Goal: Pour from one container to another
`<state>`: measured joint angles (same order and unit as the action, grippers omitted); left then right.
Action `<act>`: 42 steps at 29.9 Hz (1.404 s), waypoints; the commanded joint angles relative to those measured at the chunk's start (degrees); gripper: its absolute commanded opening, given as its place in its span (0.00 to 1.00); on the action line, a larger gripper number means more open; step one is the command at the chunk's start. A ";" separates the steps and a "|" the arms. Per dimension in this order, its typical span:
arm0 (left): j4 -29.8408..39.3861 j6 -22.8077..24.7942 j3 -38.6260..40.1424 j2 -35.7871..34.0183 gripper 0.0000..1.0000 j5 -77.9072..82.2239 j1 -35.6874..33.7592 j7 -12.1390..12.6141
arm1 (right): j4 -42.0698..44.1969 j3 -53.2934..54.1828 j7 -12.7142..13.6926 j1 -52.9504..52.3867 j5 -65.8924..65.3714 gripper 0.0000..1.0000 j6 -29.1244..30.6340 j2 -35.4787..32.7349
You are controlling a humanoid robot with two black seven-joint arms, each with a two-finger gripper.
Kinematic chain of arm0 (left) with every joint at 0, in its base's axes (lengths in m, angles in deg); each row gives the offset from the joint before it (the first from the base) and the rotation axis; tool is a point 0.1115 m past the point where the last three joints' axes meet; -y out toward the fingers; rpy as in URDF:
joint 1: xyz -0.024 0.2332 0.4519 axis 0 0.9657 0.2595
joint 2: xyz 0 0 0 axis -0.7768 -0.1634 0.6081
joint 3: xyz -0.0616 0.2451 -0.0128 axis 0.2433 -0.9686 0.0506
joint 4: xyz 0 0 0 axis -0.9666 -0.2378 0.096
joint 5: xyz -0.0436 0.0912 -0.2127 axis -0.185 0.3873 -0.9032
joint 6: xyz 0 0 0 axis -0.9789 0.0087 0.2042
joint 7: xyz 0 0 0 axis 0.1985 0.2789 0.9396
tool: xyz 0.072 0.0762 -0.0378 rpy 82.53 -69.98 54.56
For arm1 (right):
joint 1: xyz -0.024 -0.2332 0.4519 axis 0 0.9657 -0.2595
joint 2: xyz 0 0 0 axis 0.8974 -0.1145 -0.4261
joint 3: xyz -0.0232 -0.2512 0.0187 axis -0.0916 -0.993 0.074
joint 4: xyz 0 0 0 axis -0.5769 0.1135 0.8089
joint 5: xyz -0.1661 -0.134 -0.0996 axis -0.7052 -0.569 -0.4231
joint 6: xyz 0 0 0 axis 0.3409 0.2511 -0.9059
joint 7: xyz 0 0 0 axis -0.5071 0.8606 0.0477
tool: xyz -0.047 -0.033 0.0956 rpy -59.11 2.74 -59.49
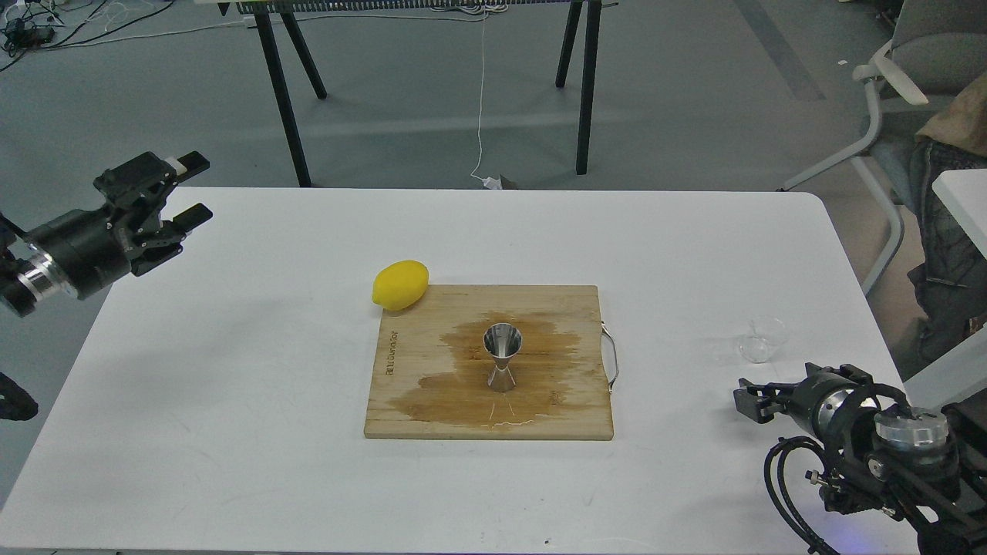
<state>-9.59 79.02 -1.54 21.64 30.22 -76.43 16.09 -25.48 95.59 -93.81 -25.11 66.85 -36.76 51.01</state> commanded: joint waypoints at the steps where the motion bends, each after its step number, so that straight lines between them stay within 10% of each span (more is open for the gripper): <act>1: 0.00 0.00 -0.05 0.01 0.94 -0.01 0.22 0.00 | 1.04 -0.05 0.29 -1.68 0.00 0.98 0.00 0.20; 26: -0.35 0.00 0.21 0.01 0.94 -0.27 0.57 0.00 | 11.67 -0.05 3.02 -10.91 -2.82 0.98 0.76 3.89; 42: -0.52 0.00 0.13 0.18 0.94 -1.32 1.28 0.00 | 12.03 -0.23 2.93 -11.09 -5.10 0.63 1.90 4.33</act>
<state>-10.12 79.02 -1.33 21.65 29.01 -75.24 16.09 -13.46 95.38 -90.88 -36.20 62.40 -34.97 55.28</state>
